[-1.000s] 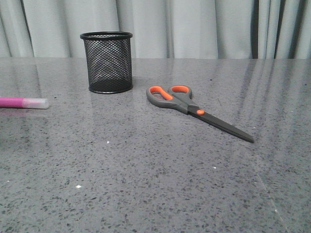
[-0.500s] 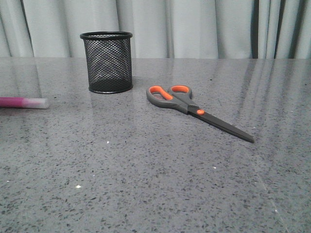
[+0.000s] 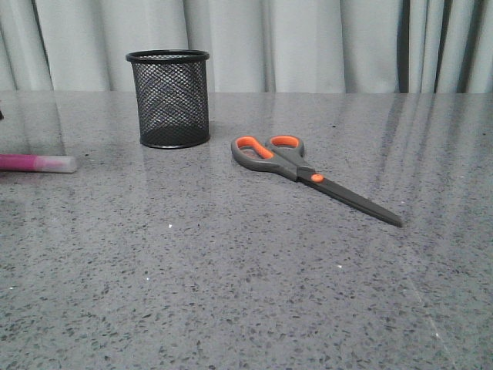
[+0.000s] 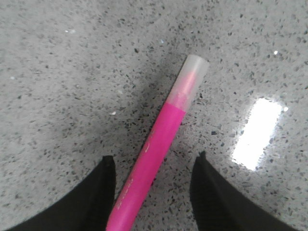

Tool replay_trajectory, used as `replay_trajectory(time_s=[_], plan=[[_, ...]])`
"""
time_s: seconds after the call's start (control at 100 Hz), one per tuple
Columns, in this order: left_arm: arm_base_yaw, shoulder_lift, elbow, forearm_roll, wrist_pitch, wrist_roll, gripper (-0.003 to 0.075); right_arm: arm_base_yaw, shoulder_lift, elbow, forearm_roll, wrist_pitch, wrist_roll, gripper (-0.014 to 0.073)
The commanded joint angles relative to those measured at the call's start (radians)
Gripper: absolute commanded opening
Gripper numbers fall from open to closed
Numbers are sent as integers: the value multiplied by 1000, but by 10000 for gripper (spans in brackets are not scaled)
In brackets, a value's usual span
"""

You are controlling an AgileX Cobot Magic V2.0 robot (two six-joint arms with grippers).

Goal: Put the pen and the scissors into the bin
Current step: 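Close the left gripper around the pink highlighter near its cap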

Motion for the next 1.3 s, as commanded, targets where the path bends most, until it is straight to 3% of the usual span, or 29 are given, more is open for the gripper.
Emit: replay_trajectory(time_s=[0.0,0.21,0.6,1.06,1.29], plan=[[-7,-6,-33,-53,-22,50,333,-5,-1,-35,8,-52,-6,322],[-39,26,-36,-84,-71,170,333,-5,-1,-35,8,-51,-6,322],[-71,88,-63,-23,-85,172,333,-5,-1,-35,8,-51,-6,322],[-71,135,-125,57,153,87,333,-5,-1,-35,8,-50,-6,322],[-71,176,-206,70,178,54,333,-5,-1,-35,8,-48,-6,322]])
